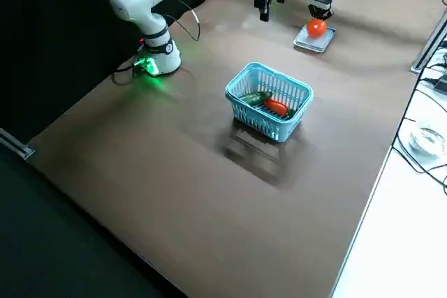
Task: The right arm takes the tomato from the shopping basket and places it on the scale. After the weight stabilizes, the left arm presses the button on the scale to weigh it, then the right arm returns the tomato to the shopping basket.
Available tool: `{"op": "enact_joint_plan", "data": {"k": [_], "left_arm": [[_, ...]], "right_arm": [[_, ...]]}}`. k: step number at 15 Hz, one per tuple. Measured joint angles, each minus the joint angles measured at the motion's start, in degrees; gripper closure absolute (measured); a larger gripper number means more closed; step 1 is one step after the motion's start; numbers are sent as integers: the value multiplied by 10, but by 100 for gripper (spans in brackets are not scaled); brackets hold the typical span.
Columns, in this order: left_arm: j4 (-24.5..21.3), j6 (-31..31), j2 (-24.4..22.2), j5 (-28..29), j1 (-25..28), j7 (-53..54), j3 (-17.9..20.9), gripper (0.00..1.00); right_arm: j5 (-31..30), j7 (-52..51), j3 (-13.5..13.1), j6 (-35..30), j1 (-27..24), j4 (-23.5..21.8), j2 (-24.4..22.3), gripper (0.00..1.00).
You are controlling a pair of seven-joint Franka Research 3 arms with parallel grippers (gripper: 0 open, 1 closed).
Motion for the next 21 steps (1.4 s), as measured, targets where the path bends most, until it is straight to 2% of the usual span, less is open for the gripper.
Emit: {"op": "enact_joint_plan", "data": {"k": [4,7,9,11,14,19,21], "left_arm": [[4,-5,-1,0,-36,0,34,99],[10,0,-1,0,-34,0,40,99],[20,0,-6,0,-13,0,44,99],[29,-35,-23,0,29,7,31,97],[42,-96,-73,0,89,18,10,93],[42,-166,-146,0,135,11,8,53],[42,-226,-167,0,170,10,8,52]], "right_arm": [[0,0,0,0,0,0,0,0],[0,0,0,0,0,0,0,0],[0,0,0,0,0,-1,0,0],[0,0,0,0,1,-1,0,0],[2,0,4,1,8,-1,2,0],[6,10,9,29,93,-5,29,0],[13,41,10,47,123,-7,50,0]]}}
